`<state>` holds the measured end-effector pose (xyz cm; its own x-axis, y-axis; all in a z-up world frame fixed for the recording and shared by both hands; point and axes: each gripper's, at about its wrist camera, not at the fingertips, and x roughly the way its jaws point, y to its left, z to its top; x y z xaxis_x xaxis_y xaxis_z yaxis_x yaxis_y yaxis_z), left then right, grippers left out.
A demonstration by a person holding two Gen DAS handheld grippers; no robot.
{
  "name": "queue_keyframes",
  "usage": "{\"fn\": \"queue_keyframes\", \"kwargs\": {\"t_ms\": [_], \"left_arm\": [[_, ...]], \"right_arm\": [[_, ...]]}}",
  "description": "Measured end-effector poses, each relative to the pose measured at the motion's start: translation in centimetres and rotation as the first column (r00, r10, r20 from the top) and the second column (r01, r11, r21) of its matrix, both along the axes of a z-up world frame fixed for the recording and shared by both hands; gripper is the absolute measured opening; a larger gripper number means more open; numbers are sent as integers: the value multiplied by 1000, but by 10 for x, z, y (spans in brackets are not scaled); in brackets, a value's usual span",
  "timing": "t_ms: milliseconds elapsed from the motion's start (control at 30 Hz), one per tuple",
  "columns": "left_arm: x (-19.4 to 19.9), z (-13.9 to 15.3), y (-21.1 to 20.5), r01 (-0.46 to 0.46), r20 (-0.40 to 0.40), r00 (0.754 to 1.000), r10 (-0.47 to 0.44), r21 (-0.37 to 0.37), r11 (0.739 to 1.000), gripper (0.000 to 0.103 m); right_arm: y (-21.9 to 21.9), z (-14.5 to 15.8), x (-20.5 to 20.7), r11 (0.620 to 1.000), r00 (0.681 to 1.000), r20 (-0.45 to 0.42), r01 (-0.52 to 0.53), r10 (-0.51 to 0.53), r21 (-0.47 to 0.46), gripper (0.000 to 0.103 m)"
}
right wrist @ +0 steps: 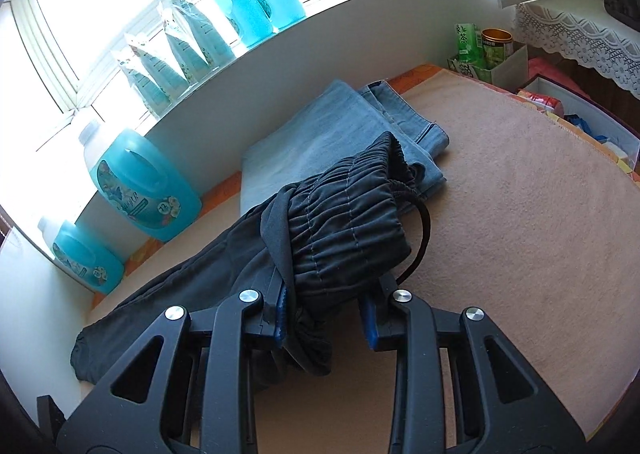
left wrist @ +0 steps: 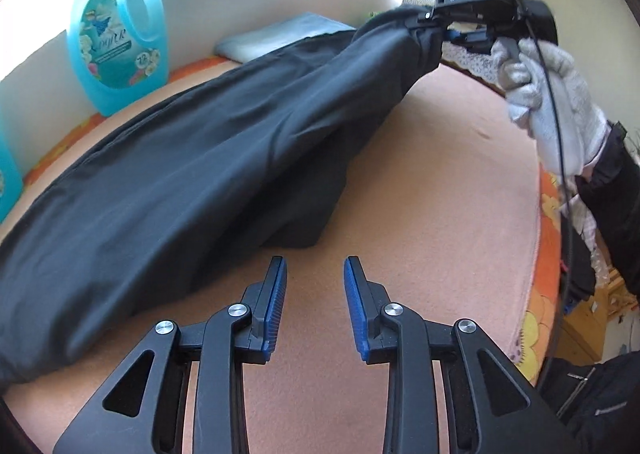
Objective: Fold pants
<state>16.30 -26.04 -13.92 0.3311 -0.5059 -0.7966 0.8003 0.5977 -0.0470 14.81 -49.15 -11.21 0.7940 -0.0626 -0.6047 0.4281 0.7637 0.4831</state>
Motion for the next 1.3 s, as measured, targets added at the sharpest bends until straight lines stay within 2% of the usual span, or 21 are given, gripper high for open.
{"fn": "queue_keyframes", "kwargs": {"t_ms": [67,233,267,300,467,600,700,767,833,867,933,1000,1033,1200,1233,1300], "left_arm": [[6,-10,-9,-27,-10,1000,28,17,999,39],[18,-14,-24,-82,26,996,82,11,997,37],[18,-15,-26,-86,47,995,85,14,996,15],[19,-15,-26,-82,56,995,82,13,997,1],[19,3,-4,-94,-37,995,91,-93,991,1],[-11,38,20,-32,-89,996,16,-179,983,1],[-30,48,25,11,-47,999,-19,-160,987,1],[-34,42,22,13,20,1000,-11,-94,996,1],[-27,29,19,1,-34,999,-3,-80,997,1],[-24,25,18,-17,-46,999,13,-84,996,4],[-21,18,11,-30,-17,999,29,-62,998,18],[-18,12,1,-42,-9,999,41,-52,998,41],[-15,10,-5,-49,4,999,50,-45,998,44],[-2,-7,-32,-50,86,995,46,38,998,44],[1,-12,-34,-51,92,995,46,56,997,42],[9,-18,-35,-37,87,996,33,37,999,11]], "right_arm": [[1,1,-1,1000,1000,2,0,0,-1,30],[3,1,-1,1000,1000,-1,0,0,-3,30],[2,1,-1,1000,1000,-2,0,0,-2,30],[2,0,-1,1000,1000,-4,0,0,0,30],[3,2,-3,1000,1000,-12,-14,14,-14,30],[5,4,-7,999,1000,-10,-30,29,-40,30],[9,-3,-10,997,999,-31,-33,31,-76,30],[8,-16,-11,997,998,-58,-28,24,-67,30],[2,-29,-12,1000,997,-74,-18,17,-25,30],[0,-32,-13,1000,997,-75,-13,12,-11,30],[-1,-33,-15,1000,997,-75,-12,11,-10,30],[2,-30,-13,999,997,-77,-15,12,-29,30],[4,-28,-12,999,997,-76,-15,12,-35,30],[6,-22,-7,999,997,-70,-24,21,-37,32],[6,-22,-7,999,997,-70,-24,22,-30,32],[3,-24,-6,1000,997,-74,-24,23,-11,36]]}}
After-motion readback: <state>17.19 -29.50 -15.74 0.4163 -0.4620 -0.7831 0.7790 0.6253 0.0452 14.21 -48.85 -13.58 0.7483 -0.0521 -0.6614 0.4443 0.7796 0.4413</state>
